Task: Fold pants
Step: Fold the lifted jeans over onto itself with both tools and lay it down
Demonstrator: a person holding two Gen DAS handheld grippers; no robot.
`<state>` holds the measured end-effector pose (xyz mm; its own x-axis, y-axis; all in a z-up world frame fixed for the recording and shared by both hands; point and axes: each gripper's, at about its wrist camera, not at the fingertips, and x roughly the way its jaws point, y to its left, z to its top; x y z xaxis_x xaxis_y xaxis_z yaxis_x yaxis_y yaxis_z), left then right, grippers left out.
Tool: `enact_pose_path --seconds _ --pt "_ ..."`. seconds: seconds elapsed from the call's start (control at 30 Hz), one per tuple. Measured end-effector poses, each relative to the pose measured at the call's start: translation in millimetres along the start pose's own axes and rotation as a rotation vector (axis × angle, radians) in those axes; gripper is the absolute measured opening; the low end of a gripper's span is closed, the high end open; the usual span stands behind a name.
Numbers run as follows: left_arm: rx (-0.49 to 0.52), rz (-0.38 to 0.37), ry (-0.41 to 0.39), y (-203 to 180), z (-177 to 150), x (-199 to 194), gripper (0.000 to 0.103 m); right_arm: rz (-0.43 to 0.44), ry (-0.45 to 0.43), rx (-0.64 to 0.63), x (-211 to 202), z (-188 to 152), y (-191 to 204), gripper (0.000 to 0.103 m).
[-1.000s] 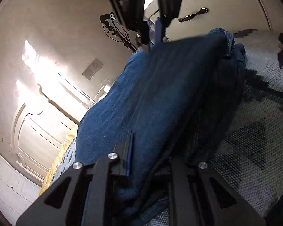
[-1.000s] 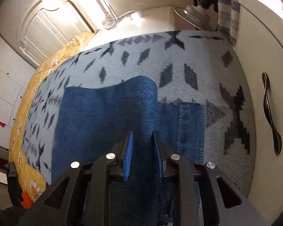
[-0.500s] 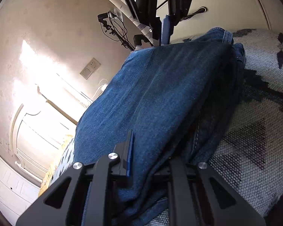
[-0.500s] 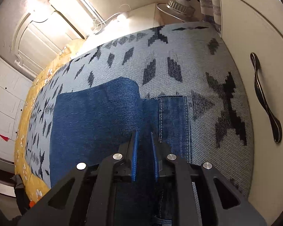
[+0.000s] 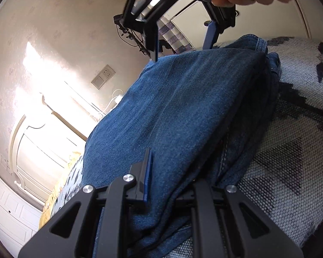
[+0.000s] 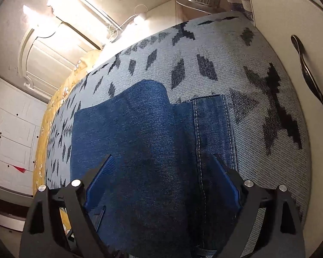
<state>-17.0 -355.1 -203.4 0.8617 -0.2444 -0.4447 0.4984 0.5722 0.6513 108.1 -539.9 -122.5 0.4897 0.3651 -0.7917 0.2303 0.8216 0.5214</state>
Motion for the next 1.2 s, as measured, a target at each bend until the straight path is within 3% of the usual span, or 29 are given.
enact_pose_path --seconds 0.03,0.17,0.23,0.33,0.67,1.2 --pt "0.0 0.0 0.0 0 0 0 0.013 -0.006 0.014 -0.007 4 -1 0 0.071" --pt "0.002 0.003 -0.001 1 0 1 0.013 -0.016 0.037 -0.028 15 -3 2 0.052" --pt "0.003 0.003 0.0 0 0 1 0.013 0.015 0.038 -0.041 18 -5 4 0.033" --pt "0.003 -0.006 -0.003 2 1 0 0.014 0.02 0.016 -0.08 10 -6 15 0.018" --pt "-0.019 0.001 -0.06 20 26 -14 0.013 0.023 -0.052 -0.11 -29 4 29 0.014" --pt "0.133 -0.042 -0.058 -21 24 -2 0.013 0.03 -0.065 -0.002 -9 -21 -30 0.014"
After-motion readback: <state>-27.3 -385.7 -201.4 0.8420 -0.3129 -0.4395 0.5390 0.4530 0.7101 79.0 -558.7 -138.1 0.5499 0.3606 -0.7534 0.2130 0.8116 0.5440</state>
